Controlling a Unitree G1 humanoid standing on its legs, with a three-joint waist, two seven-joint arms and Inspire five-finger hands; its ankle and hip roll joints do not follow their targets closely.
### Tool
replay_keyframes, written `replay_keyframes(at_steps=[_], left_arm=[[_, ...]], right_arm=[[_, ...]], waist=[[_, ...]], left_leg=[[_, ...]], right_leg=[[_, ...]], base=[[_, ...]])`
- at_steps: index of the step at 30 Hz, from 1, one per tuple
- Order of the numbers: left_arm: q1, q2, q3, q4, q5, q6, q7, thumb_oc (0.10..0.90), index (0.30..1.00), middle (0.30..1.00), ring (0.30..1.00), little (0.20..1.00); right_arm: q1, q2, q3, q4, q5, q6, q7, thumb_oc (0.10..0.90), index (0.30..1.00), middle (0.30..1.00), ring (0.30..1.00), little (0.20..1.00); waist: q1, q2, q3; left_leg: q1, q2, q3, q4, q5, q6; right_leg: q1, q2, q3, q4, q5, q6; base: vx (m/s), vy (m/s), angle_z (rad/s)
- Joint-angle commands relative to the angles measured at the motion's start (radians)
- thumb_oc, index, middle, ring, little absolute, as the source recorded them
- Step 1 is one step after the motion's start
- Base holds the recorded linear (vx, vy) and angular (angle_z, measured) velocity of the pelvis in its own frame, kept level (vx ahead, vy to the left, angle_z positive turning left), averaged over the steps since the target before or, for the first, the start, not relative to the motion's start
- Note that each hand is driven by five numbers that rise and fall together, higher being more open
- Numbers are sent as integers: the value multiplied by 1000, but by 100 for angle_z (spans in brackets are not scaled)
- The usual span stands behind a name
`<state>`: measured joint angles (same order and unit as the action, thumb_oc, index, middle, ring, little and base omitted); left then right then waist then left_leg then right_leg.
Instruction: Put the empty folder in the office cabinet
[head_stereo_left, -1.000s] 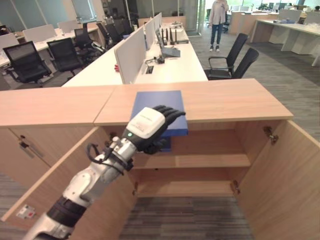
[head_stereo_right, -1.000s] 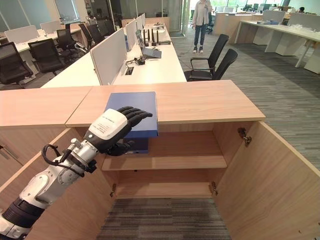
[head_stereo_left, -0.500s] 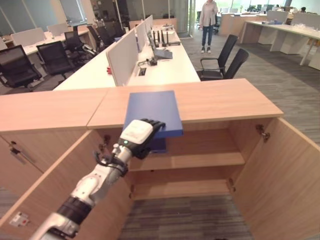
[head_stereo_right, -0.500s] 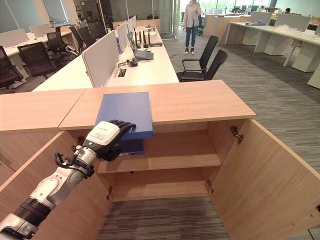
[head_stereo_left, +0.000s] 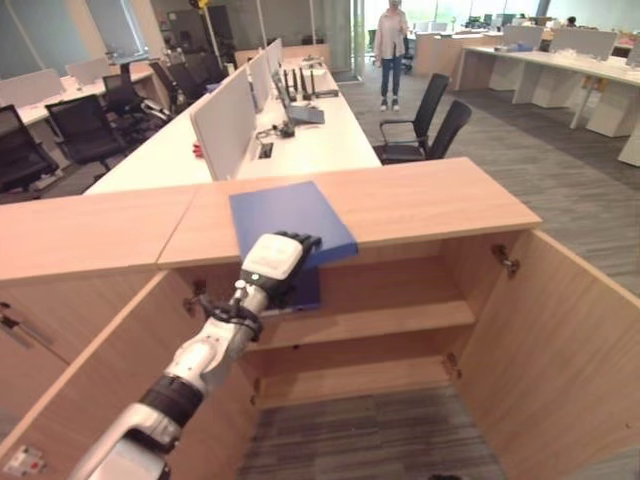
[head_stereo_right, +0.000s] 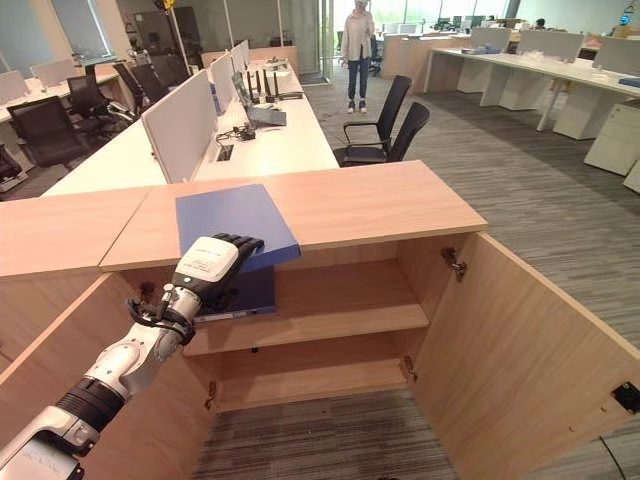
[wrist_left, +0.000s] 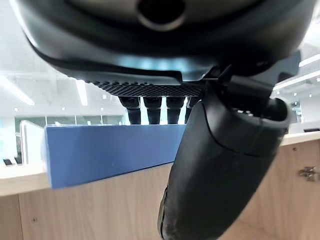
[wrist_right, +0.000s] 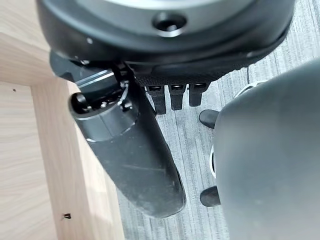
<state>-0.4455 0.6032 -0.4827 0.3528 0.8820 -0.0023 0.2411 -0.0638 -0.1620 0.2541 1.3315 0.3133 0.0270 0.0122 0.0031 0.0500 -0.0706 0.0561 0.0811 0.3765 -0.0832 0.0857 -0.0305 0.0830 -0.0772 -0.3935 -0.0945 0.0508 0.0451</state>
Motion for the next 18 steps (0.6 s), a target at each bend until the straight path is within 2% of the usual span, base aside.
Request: replay_keyframes(at_steps=[1,4,11,18], left_arm=[[-164,27,25,100,78,45,69,463,394,394,394,394],[-170,32,8,129,116,56,96,505,458,458,458,458],[-188,57,-7,166,157,82,115,453,380,380,380,380],[-177,71,-13,206,173,99,120,439,359,359,359,359]], right_arm=[[-26,36,33,24,-31,-18,-11,800,900,900,900,900],[-27,38,40,28,-28,-23,-19,800,900,900,900,900],[-27,39,34,36,-18,-30,-28,800,900,900,900,900],[-28,38,34,38,-19,-32,-30,800,900,900,900,900]], waist=[[-5,-50,-14],[-6,-50,-14],[-4,-49,-17],[-5,-47,-20]], left_leg=[[-16,-13,-54,-4,-61,-55],[-14,-14,-51,-4,-62,-55],[-12,-17,-50,-4,-64,-54],[-8,-20,-47,-4,-65,-53]], right_leg=[[45,-25,-34,7,-64,76],[45,-26,-33,7,-64,76],[48,-27,-34,7,-63,78],[49,-28,-33,7,-63,79]], base=[[0,0,0],[0,0,0],[0,0,0],[0,0,0]])
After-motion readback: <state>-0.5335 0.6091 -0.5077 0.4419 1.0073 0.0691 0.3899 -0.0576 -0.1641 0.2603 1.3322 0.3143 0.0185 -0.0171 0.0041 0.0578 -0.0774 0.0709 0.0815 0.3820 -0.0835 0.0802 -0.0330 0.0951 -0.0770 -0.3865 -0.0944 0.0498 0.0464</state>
